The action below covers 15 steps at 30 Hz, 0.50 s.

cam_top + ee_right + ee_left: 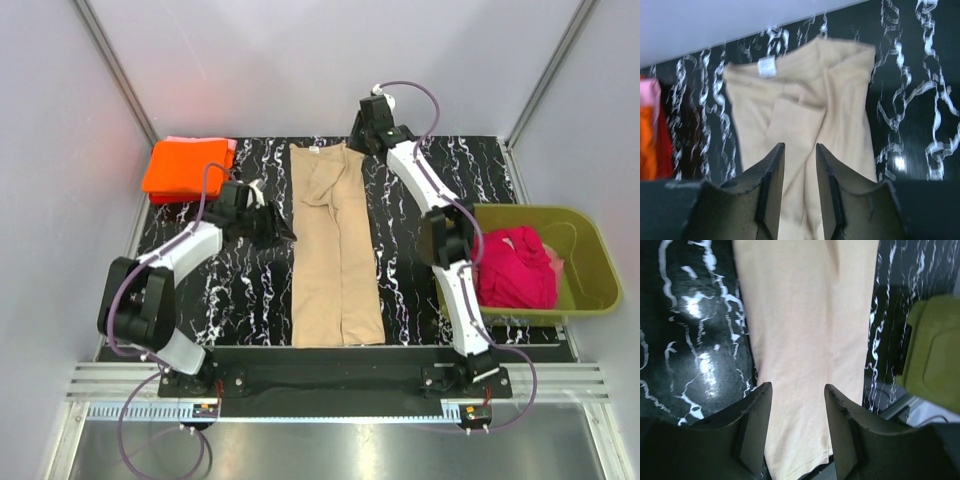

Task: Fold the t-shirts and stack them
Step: Fold the tshirt

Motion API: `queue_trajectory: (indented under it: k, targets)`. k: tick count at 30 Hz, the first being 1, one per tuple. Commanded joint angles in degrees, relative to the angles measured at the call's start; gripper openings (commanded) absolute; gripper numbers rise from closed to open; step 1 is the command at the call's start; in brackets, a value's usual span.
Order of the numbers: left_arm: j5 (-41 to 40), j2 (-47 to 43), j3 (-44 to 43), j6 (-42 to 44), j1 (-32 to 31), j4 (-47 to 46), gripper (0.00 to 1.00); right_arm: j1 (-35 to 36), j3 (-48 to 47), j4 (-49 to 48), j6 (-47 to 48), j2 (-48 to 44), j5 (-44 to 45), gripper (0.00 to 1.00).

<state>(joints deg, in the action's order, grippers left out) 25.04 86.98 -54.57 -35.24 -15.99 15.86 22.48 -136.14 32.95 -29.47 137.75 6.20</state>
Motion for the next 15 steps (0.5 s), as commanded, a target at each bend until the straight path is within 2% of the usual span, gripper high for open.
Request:
queue_trajectory:
  k: [1,3,5,10,15]
  targets:
    - [9.1,0.8,-4.3,4.5,0.1,-1.6,0.51,-1.8,-14.8,3.0,1.3,8.9,-1.5,0.39]
    - [9.2,1.2,-4.1,4.7,0.1,-1.5,0.52,-3.2,-20.3,2.7,0.5,14.1,-0.7,0.4]
    - [9.2,2.1,-3.6,4.8,0.1,-1.8,0.52,-4.6,-21.4,1.5,-1.4,16.7,-1.4,0.4]
    - [10.6,5.6,-2.5,1.4,-0.2,-5.7,0.52,-8.5,-18.4,-6.0,-7.3,19.0,-7.5,0.38]
    - [8.0,6.6,-2.7,1.8,-3.0,-5.3,0.52,-8.9,-17.9,-7.3,-3.8,19.3,-10.2,0.34]
